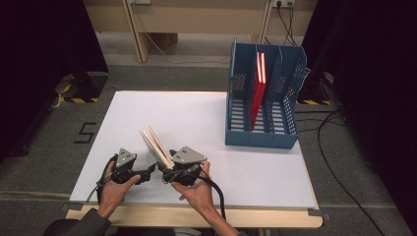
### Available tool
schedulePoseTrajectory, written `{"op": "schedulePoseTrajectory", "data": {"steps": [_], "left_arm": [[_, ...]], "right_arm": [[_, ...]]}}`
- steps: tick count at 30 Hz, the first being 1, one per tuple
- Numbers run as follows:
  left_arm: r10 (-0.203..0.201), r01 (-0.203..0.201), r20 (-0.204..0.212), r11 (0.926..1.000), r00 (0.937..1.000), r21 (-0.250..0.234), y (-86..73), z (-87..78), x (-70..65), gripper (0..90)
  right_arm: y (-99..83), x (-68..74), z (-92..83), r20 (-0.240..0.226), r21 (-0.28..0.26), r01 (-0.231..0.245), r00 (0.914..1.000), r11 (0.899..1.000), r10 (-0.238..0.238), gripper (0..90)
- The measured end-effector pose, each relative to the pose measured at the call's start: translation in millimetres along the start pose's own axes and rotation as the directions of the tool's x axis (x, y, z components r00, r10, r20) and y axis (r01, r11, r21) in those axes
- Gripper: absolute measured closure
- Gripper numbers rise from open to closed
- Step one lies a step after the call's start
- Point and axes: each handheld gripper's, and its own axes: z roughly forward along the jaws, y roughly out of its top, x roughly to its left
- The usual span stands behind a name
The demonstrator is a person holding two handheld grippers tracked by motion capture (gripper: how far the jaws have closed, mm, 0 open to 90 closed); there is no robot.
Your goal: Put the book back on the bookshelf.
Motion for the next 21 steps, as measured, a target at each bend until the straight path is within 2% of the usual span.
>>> {"op": "schedulePoseTrajectory", "data": {"steps": [4,12,21], "left_arm": [[0.004,-0.004,0.001,0.9999,1.0000,0.015,-0.9,-1.6,4.8,15.0],[0.048,-0.048,0.010,0.9959,0.9988,0.076,-4.8,-1.8,10.5,15.0],[0.033,-0.033,0.000,0.9933,0.9995,0.110,-8.1,-5.6,25.2,15.1]], "right_arm": [[-3.6,0.7,2.5,0.003,0.006,0.003,1.0000,1.000,-0.003,42.1],[-12.5,2.5,8.9,0.014,0.025,0.008,0.9999,1.000,-0.009,42.1],[-20.3,0.8,18.3,0.030,0.038,0.017,0.9994,0.999,-0.018,43.0]]}}
